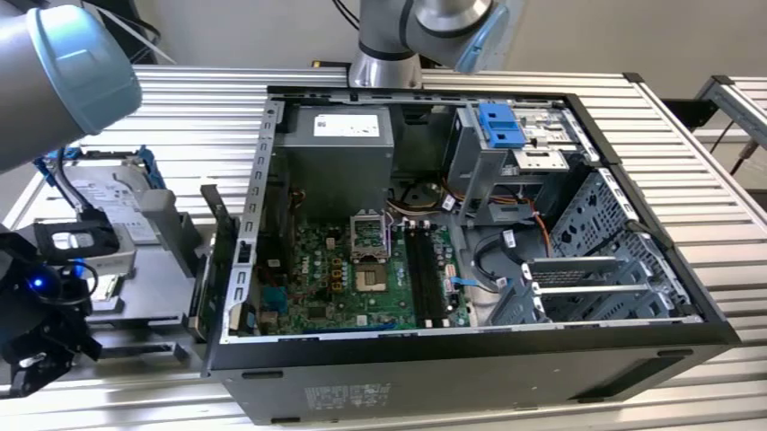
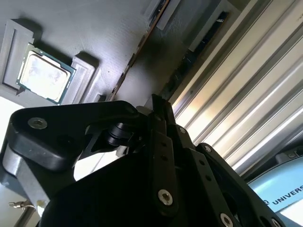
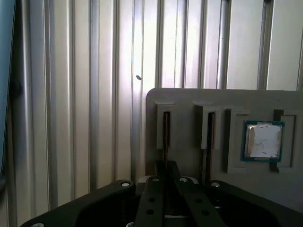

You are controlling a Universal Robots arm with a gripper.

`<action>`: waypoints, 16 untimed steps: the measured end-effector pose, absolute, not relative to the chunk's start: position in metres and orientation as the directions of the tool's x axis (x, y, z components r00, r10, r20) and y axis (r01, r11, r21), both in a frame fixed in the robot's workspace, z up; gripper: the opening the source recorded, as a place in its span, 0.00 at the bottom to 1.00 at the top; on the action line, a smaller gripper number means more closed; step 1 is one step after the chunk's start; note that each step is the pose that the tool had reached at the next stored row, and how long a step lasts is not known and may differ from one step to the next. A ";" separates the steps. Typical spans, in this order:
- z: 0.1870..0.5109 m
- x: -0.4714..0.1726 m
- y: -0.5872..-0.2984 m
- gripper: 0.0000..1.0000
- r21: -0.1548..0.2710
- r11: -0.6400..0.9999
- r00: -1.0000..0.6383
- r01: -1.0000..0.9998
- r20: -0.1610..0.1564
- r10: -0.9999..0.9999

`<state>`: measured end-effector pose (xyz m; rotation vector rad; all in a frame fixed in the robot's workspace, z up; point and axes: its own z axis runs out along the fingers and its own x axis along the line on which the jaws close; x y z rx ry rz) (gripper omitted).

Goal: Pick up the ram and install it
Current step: 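Pick up the ram and move it above insertion slot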

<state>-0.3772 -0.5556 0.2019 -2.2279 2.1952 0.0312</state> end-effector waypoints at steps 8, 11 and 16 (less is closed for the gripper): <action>0.239 -0.377 -0.556 0.00 0.004 -0.015 0.015 -1.000 -0.024 -1.000; 0.252 -0.377 -0.556 0.00 0.004 -0.015 0.015 -1.000 -0.024 -1.000; 0.275 -0.377 -0.556 0.00 0.004 -0.015 0.015 -1.000 -0.024 -1.000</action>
